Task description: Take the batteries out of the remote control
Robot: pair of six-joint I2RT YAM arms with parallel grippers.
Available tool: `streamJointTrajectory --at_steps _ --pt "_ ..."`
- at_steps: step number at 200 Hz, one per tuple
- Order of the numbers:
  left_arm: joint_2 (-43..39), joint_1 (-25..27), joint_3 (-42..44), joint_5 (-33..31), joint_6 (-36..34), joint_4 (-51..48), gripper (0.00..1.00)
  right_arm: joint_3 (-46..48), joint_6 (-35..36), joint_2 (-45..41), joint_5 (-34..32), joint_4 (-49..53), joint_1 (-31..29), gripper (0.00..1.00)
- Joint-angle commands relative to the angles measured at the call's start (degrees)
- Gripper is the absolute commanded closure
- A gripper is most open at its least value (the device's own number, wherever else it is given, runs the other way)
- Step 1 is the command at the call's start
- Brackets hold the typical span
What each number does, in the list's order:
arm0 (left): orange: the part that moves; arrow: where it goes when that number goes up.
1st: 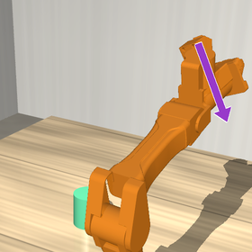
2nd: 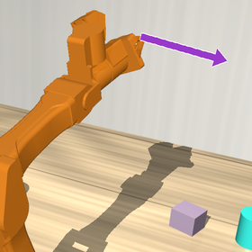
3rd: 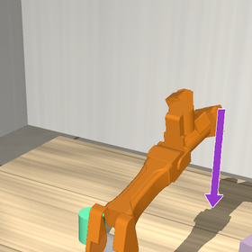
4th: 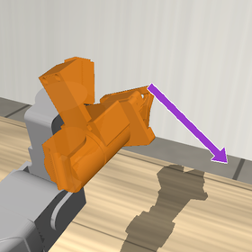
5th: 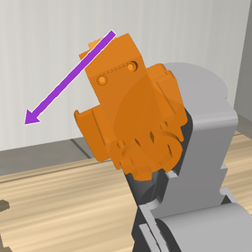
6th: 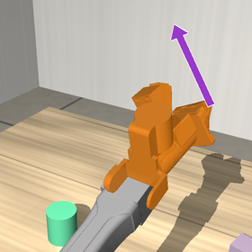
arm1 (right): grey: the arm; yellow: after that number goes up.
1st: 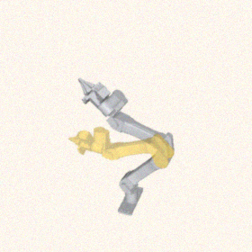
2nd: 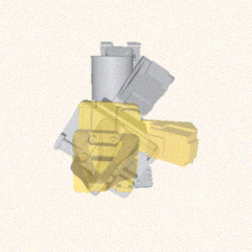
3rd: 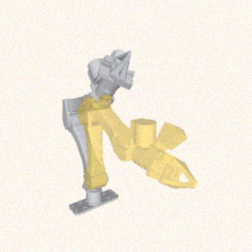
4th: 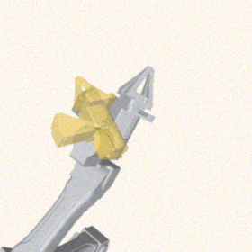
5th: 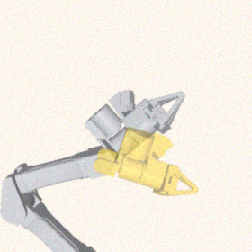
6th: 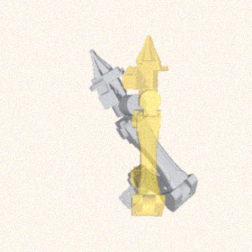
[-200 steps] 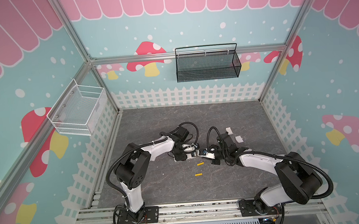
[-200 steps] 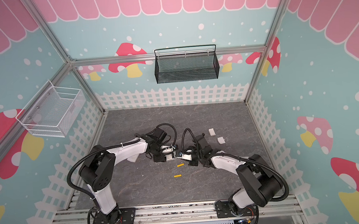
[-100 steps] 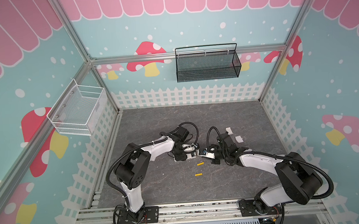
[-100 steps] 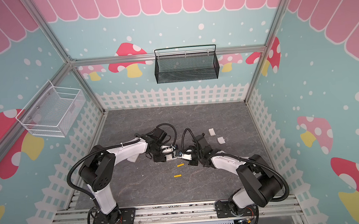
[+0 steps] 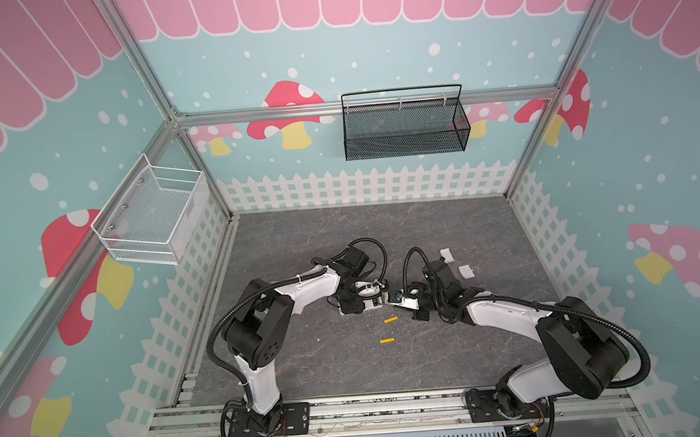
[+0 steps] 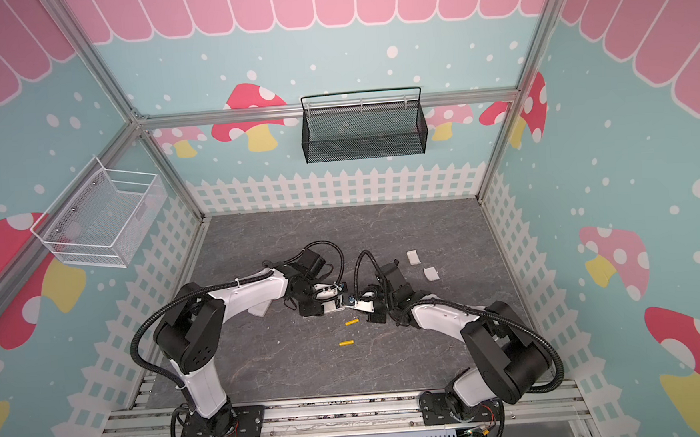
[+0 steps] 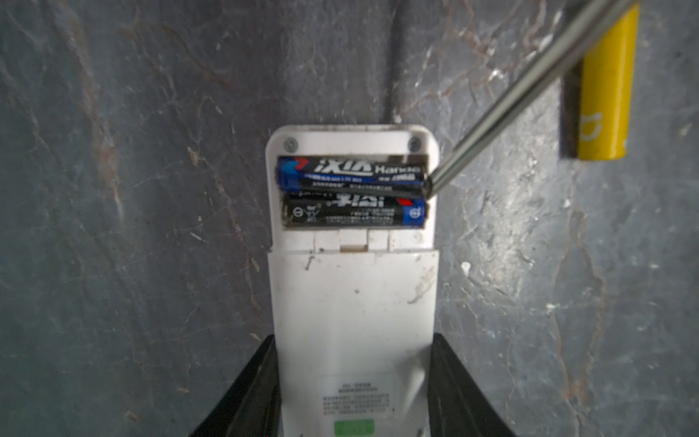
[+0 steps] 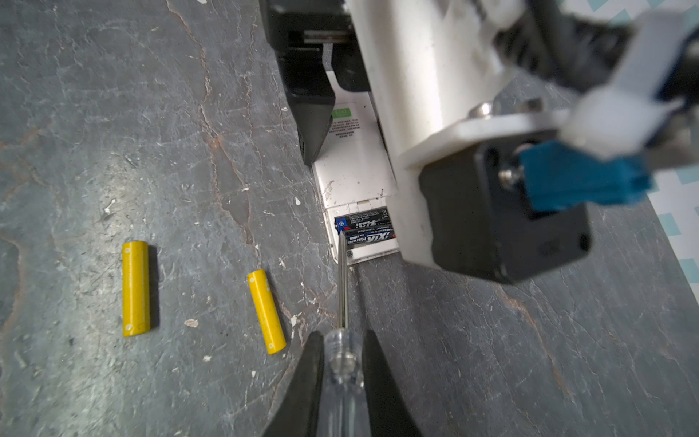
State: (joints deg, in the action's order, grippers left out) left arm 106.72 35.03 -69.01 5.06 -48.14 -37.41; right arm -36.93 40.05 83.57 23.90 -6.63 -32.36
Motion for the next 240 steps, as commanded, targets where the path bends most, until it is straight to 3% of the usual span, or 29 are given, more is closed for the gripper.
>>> streamJointTrajectory --at_steps 1,115,147,203,240 --pt "-0.10 0.39 0.68 -0.96 -0.64 1.64 0.54 1.56 0.03 -2.62 -3.54 -7.30 0.24 1.00" --pt "-0.80 0.48 1.15 -3.77 -0.44 3.34 0.54 2.63 0.00 -4.91 -3.43 -6.45 0.18 1.00" --pt "-1.92 0.39 1.76 -7.85 -0.44 6.31 0.54 2.58 -0.06 -5.65 -3.16 -4.77 0.24 1.00" --pt "-4.82 0.66 6.70 -18.52 -3.46 18.54 0.65 1.89 -1.49 -5.83 -3.42 -3.03 0.19 1.00" --pt "-5.90 1.36 9.99 -21.85 -5.18 25.10 0.65 2.53 -9.65 -8.82 -3.80 -3.68 0.21 1.00"
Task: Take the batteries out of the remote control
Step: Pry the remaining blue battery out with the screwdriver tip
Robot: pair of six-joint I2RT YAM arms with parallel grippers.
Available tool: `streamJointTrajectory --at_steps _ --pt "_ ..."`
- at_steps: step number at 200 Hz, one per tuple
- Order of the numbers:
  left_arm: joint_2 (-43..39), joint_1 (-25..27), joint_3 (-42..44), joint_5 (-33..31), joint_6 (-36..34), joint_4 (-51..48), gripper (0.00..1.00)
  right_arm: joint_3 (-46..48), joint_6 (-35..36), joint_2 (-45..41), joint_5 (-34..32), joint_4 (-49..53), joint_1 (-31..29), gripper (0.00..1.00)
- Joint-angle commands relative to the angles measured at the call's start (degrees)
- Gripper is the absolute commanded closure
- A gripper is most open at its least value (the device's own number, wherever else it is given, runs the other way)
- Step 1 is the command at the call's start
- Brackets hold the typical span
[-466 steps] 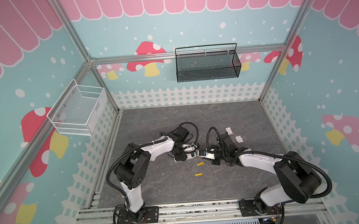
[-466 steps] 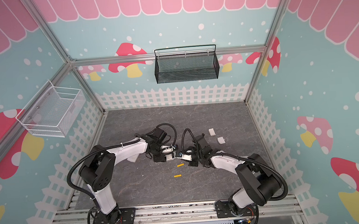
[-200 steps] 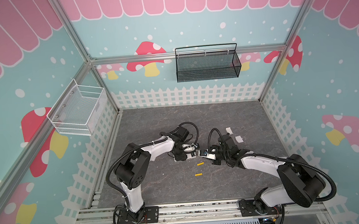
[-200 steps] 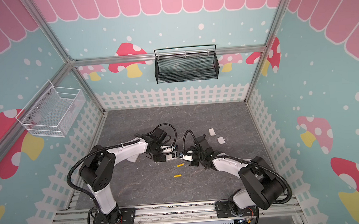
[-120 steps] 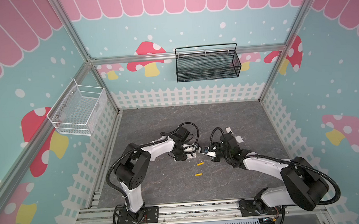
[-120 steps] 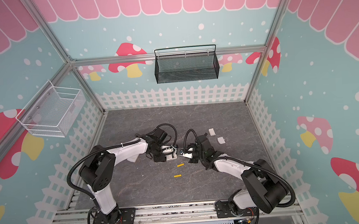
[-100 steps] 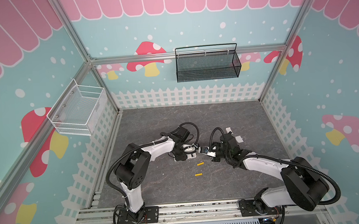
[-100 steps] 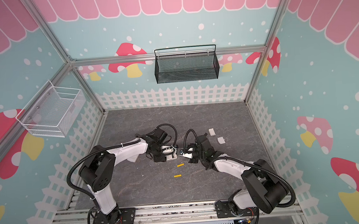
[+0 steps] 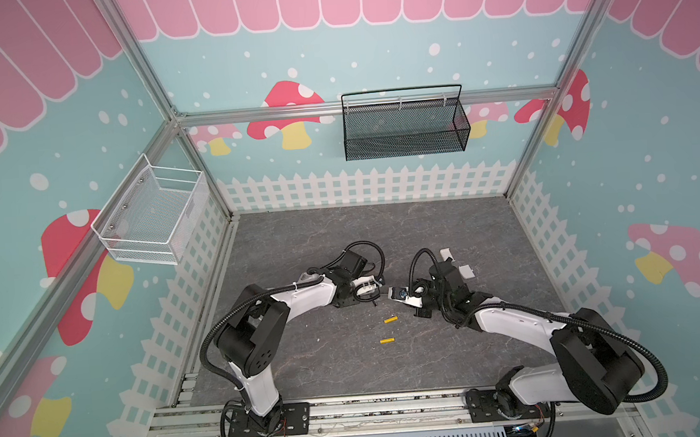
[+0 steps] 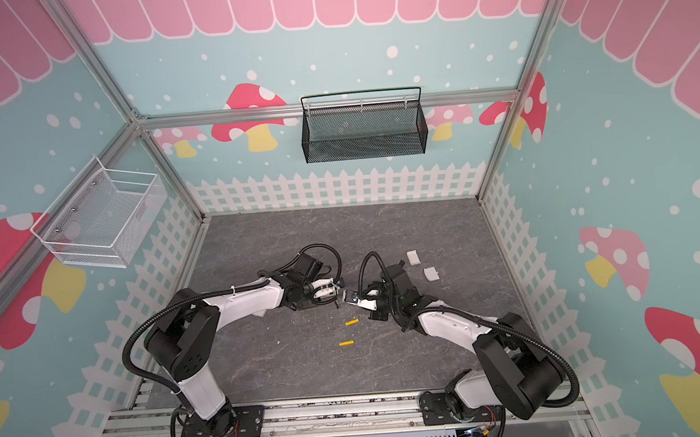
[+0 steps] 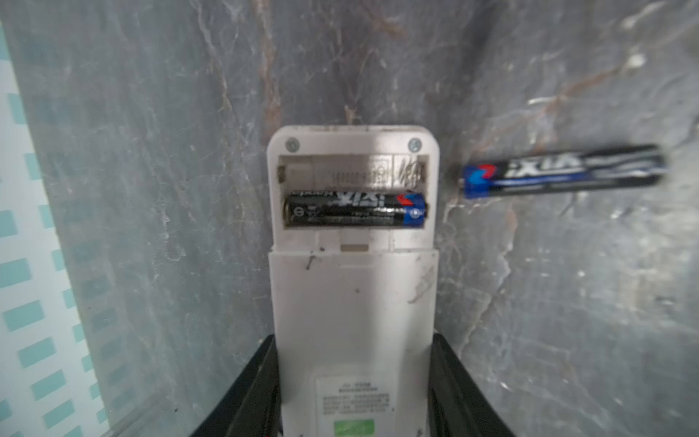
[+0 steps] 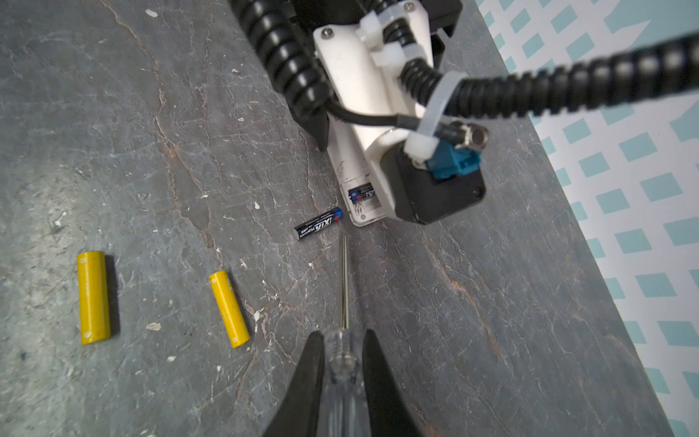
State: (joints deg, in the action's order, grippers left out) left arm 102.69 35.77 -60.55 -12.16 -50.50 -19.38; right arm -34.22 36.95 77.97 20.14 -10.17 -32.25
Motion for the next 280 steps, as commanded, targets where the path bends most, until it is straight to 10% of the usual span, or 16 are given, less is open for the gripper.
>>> streamJointTrajectory --at_steps 1,63,121,280 --pt "-1.88 0.61 1.55 -4.76 -2.88 7.16 0.65 -0.16 -7.03 -3.38 -0.11 -0.21 0.09 1.00" --pt "-2.36 0.57 -1.85 -1.93 0.24 2.88 0.64 1.67 -35.27 -10.47 -7.29 -0.01 0.79 1.00" --pt "0.17 -1.21 -7.28 12.39 7.76 -8.75 0.63 -9.53 -52.04 -4.23 1.53 13.79 7.51 1.00" --pt "9.54 -6.04 -17.47 18.59 6.46 -19.72 0.63 -39.23 -62.07 24.44 18.61 38.19 10.41 1.00"
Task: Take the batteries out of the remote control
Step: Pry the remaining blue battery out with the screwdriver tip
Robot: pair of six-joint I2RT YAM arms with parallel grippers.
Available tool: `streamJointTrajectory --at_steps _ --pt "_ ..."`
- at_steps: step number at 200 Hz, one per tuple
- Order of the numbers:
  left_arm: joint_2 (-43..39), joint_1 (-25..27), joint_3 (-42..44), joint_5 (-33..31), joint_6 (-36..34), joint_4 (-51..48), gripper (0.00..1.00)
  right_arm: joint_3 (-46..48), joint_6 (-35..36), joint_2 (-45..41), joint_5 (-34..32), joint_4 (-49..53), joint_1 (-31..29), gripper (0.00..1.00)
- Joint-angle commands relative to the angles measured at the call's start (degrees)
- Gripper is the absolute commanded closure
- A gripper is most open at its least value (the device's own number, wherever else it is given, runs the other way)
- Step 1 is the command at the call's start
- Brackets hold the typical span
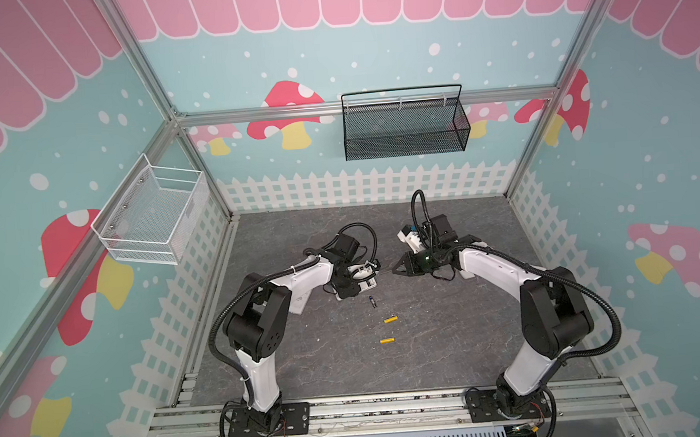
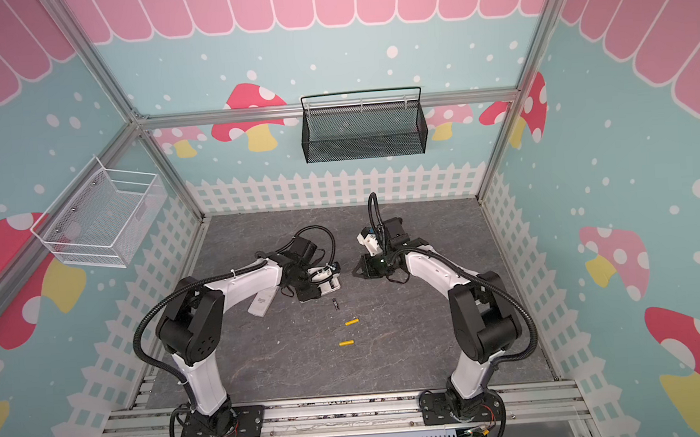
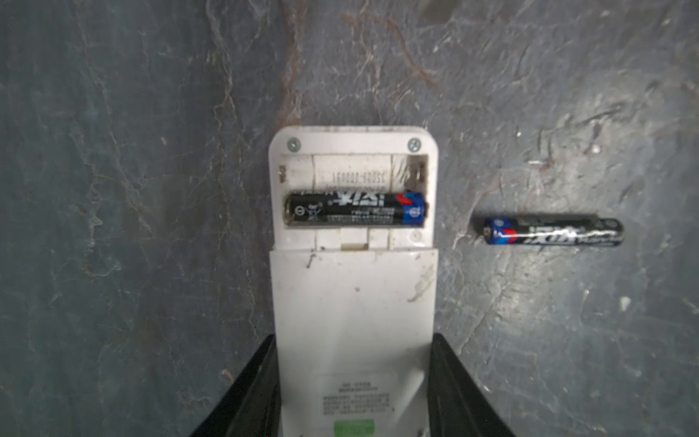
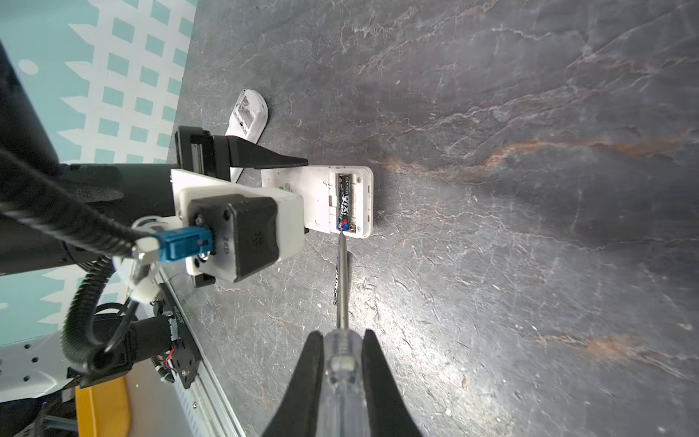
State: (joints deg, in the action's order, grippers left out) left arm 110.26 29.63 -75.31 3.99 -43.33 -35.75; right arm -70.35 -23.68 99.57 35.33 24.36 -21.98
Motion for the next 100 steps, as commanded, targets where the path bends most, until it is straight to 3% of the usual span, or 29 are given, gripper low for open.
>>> streamJointTrajectory --at_steps 1,100 --pt "1.98 0.14 -2.73 2.57 -0.75 -3.40 0.63 -3.25 -1.40 2.97 3.51 3.75 0.16 1.00" --pt "3.76 0.09 -3.27 3.11 -0.17 -4.20 0.63 -7.47 -3.35 11.71 5.56 4.28 0.05 1.00"
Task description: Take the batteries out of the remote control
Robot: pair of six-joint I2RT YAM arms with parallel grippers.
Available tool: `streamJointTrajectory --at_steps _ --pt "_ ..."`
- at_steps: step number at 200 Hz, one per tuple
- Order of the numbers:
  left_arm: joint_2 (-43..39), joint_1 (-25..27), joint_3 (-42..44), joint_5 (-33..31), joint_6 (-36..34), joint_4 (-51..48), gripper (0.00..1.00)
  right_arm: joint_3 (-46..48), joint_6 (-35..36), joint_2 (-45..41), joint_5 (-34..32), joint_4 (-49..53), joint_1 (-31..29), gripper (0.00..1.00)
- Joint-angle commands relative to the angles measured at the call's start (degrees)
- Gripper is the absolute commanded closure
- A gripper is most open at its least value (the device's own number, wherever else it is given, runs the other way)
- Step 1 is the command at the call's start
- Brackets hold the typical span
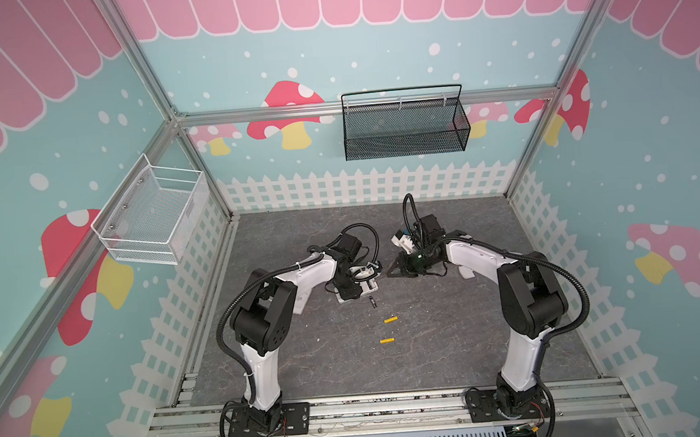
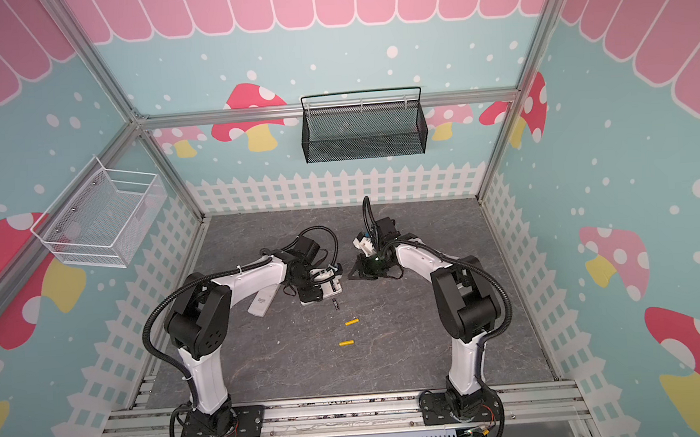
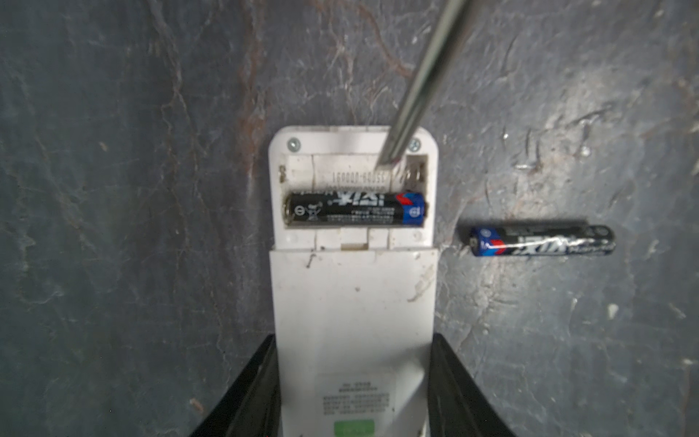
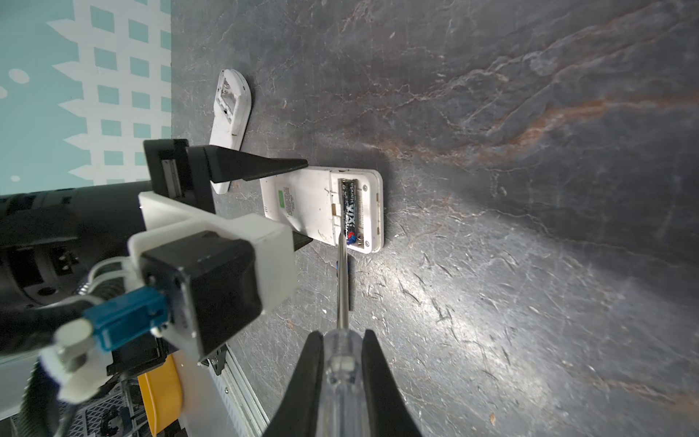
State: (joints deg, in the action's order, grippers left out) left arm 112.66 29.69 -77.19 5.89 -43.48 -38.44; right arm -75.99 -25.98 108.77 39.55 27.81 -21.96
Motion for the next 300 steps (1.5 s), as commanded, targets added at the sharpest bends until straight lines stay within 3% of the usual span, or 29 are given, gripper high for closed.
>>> streamJointTrajectory --at_steps 1,76,158,194,265,300 --pt "1.34 0.06 -1.39 1.22 -0.02 -1.53 0.63 -1.90 -1.03 2.59 1.29 0.83 0.05 1.00" --pt "1.31 0.22 -1.25 1.27 -0.55 -1.35 0.64 -3.54 -0.22 7.20 1.06 0.56 -0.19 1.00" --pt "1.91 0.90 -2.06 0.83 -0.86 -1.64 0.63 -2.25 0.53 10.77 9.95 -3.21 1.75 1.00" --pt "2.92 0.99 -3.64 0.24 -0.47 -2.51 0.59 -1.04 1.02 11.05 8.79 -3.17 2.09 1.00" --pt "-0.55 0.57 -2.05 -2.06 2.72 0.38 0.53 4.54 2.11 -4.60 6.10 -5.32 4.79 1.00" --pt "-0.38 -0.82 -2.63 -3.69 7.67 1.58 0.50 14.83 1.20 -14.54 -1.60 -13.36 7.20 1.00"
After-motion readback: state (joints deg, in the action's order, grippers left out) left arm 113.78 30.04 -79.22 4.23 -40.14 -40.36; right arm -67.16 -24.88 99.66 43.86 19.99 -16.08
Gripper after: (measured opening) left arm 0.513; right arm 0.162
